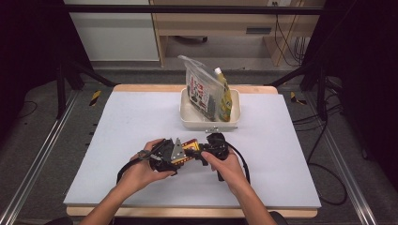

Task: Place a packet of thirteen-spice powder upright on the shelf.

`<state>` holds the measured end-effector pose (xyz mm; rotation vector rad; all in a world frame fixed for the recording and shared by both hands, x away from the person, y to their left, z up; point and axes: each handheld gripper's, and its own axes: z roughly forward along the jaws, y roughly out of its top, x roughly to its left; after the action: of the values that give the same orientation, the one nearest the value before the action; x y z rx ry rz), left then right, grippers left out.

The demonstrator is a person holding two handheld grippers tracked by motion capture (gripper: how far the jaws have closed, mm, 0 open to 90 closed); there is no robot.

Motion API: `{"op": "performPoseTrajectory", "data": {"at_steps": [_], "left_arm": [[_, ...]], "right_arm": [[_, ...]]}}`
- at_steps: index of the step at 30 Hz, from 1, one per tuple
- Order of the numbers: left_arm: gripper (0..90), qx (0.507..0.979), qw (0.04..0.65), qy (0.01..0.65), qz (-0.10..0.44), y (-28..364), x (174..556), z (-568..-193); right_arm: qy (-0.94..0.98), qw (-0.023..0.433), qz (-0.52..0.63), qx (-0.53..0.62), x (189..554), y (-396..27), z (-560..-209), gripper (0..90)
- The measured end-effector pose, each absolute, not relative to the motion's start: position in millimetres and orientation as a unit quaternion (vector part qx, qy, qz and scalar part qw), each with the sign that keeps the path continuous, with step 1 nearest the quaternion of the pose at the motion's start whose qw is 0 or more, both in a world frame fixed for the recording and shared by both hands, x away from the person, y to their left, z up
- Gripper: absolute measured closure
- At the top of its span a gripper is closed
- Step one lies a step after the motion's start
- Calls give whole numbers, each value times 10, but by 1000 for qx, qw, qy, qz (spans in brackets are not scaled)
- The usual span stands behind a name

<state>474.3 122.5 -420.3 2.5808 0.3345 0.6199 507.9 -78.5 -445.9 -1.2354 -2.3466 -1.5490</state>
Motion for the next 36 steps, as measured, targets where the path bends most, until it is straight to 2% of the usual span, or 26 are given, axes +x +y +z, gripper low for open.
{"op": "performPoseTrajectory", "data": {"at_steps": [6,12,15,22,36], "left_arm": [[324,937,236,123,227,1229,4751,-4219],[308,929,264,131,225,1216,4752,-4226],[212,923,276,147,224,1261,4777,-4208],[127,915,283,178,226,1374,4847,-4194],[90,901,292,223,231,1601,4945,-4174]], "right_arm": [[-738,65,-531,-411,5084,-850,-4428,626],[-726,64,-540,-422,5061,-884,-4356,678],[-734,18,-531,-423,5044,-915,-4297,682],[-723,-37,-533,-439,5032,-1064,-4201,682],[-725,-105,-514,-446,4978,-1298,-4013,682]]}}
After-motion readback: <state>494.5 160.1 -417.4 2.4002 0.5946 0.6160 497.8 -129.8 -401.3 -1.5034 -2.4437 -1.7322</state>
